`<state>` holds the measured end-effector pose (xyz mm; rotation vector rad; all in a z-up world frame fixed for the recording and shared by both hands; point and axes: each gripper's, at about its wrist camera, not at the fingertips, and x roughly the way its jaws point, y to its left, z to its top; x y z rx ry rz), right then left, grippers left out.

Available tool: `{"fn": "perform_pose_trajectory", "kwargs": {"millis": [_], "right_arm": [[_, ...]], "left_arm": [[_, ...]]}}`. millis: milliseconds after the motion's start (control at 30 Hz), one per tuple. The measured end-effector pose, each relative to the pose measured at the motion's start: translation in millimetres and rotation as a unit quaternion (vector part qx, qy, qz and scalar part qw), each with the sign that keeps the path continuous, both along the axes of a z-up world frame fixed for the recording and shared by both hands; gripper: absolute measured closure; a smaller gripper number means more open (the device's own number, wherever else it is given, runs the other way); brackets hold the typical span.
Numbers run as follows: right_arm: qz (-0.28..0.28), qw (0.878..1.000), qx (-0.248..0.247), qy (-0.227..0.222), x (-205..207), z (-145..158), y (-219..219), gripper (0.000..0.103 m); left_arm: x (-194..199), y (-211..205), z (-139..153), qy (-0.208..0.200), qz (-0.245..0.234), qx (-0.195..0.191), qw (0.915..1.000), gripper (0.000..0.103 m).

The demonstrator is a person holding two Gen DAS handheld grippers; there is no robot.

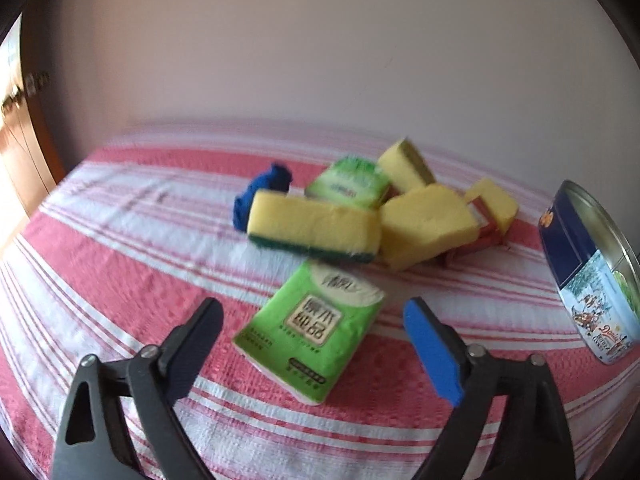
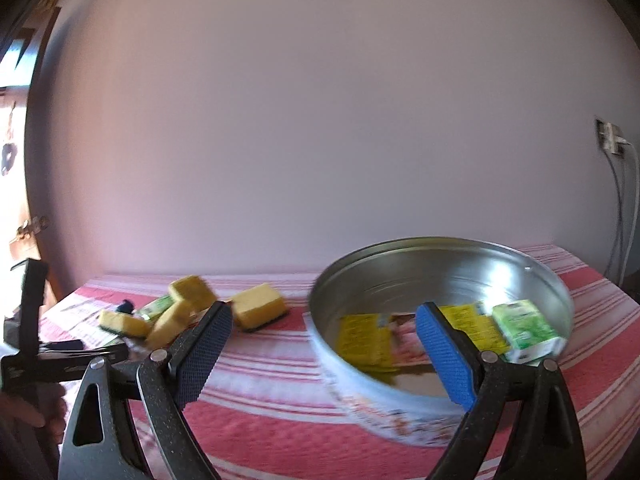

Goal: Organize objects
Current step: 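Grasp the green tissue pack with the left gripper and lift it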

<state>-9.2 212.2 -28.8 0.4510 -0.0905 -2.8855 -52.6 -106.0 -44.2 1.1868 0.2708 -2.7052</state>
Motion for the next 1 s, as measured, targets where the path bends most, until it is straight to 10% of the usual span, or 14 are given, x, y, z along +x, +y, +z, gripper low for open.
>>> {"fn": "perform_pose_trajectory", "kwargs": {"millis": [400, 733, 1000], "right_arm": [[0.045, 0.998, 0.029, -0.029, -9.9, -5.0, -56.4, 0.009], [0.076, 0.994, 0.031, -0.071, -28.0, -15.1, -82.3, 0.009], [0.125, 0.987, 0.008, -0.095, -38.0, -20.0, -110.5, 0.009]], "left_arm": [[-4.9, -10.8, -12.1, -0.014, -0.011, 0.033, 0.9993, 0.052], [16.0, -28.5, 13.6, 0.044, 0.002, 0.006, 0.9990, 0.053], [29.3, -68.8, 25.1, 0.080, 0.119, -0.010, 0.9896, 0.053]]}}
